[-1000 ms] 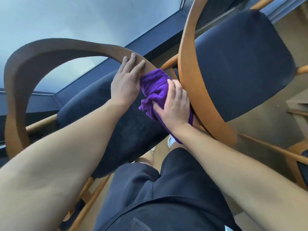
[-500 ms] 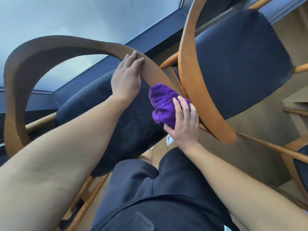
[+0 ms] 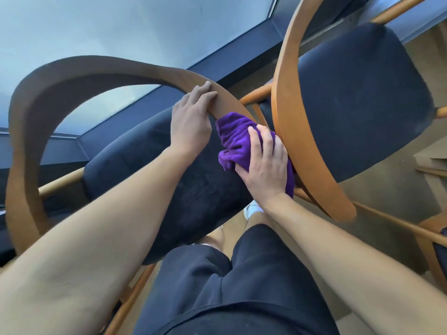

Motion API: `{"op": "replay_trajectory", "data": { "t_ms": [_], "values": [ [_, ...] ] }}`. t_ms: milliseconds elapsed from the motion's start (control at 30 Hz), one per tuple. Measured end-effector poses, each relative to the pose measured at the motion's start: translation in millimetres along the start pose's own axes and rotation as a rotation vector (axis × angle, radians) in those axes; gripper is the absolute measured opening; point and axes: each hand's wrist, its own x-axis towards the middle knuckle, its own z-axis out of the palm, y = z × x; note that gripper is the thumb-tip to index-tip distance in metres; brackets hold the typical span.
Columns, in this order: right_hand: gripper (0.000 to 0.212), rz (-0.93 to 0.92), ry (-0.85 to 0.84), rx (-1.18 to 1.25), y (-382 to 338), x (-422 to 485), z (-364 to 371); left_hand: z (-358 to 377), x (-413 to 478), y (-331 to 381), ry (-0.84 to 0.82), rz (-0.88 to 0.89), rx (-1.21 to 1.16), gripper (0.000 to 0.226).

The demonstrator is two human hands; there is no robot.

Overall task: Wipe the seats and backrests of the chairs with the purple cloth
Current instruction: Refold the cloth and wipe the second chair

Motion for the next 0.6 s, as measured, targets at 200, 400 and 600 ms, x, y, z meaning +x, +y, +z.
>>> {"op": "replay_trajectory", "data": {
  "t_ms": [200, 400, 600],
  "values": [
    [0.074, -0.073, 0.011, 0.053, -26, 48, -7, -12, 3, 1, 0.129, -0.167, -0.383, 0.044],
    [0.076, -0.182, -0.052, 0.129, -79, 143, -11, -10, -21, 1, 0.450, -0.348, -0.451, 0.027],
    [0.074, -0.360, -0.159, 0.189, -127, 199, -6, -19, -16, -22, 0.343, -0.358, -0.439, 0.044]
  ]
}}
